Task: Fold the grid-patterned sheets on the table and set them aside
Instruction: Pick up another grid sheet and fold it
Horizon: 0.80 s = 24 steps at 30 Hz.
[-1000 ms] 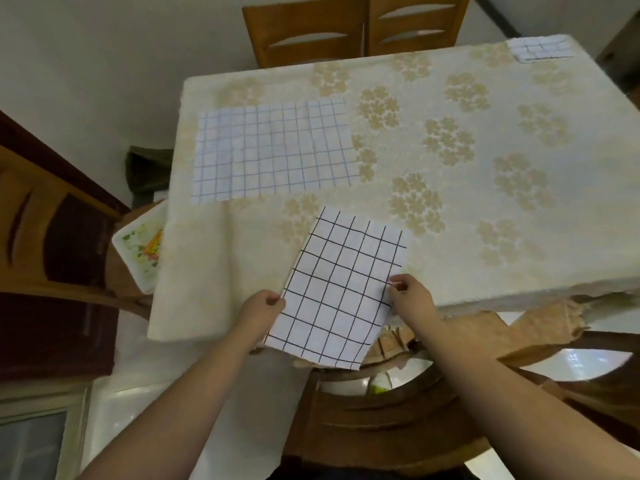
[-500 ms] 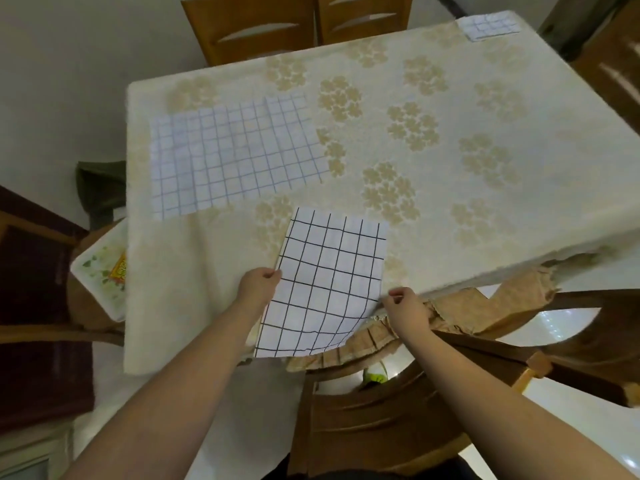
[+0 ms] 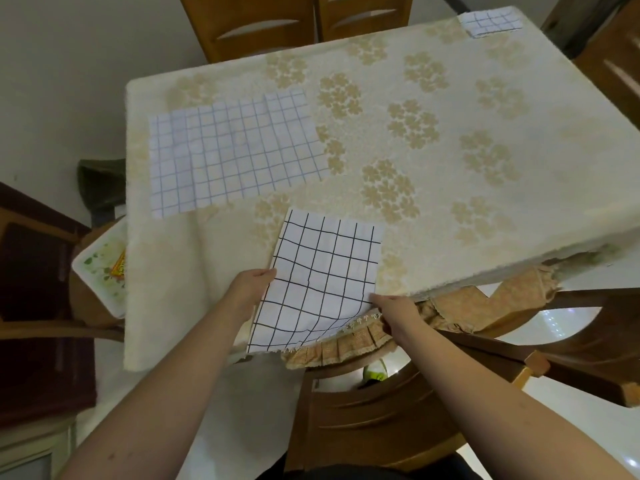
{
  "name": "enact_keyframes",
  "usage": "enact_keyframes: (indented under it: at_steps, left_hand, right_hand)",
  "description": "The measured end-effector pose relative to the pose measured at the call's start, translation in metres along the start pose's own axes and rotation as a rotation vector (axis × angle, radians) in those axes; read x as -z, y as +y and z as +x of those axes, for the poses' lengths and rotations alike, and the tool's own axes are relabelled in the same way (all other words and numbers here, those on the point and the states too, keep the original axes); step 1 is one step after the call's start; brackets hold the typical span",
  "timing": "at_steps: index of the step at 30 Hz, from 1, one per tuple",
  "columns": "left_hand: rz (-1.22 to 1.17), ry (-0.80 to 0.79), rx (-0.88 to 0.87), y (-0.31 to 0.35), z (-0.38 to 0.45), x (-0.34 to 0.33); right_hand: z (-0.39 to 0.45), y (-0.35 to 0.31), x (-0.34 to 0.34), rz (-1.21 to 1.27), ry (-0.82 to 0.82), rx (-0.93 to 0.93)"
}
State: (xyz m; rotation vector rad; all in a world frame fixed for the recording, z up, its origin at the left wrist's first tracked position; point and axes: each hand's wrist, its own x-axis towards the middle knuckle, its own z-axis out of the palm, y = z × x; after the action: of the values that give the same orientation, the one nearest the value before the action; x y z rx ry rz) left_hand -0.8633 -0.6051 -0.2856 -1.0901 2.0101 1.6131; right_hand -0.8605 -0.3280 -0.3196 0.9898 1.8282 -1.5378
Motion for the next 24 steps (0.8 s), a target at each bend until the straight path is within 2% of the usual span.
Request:
enact_keyframes:
  at_steps: [3, 8, 13, 17, 24]
  left_hand:
    - [-0.007, -0.008, 0.033, -0.001, -0.003, 0.006]
    - [-0.066, -0.027, 0.056, -0.002, -0.008, 0.017]
    - [-0.124, -0.064, 0.057, 0.001, -0.020, 0.025]
    - [-0.124, -0.074, 0.054, 0.001, -0.028, 0.032]
    - [-0.093, -0.028, 0.007, 0.002, -0.033, 0.049]
  right_hand:
    - [-0.003, 0.002, -0.003, 0.035, -0.043, -0.020]
    - [-0.009, 0.004, -0.006, -0.059, -0.003, 0.064]
    - [-0.016, 0.003, -0.009, 0.030, -0.149, -0.046]
    - [-0.022, 0.002, -0.015, 0.109, -0.196, -0.116]
    - [-0.031, -0.012, -0.013, 0.153, -0.247, -0.044]
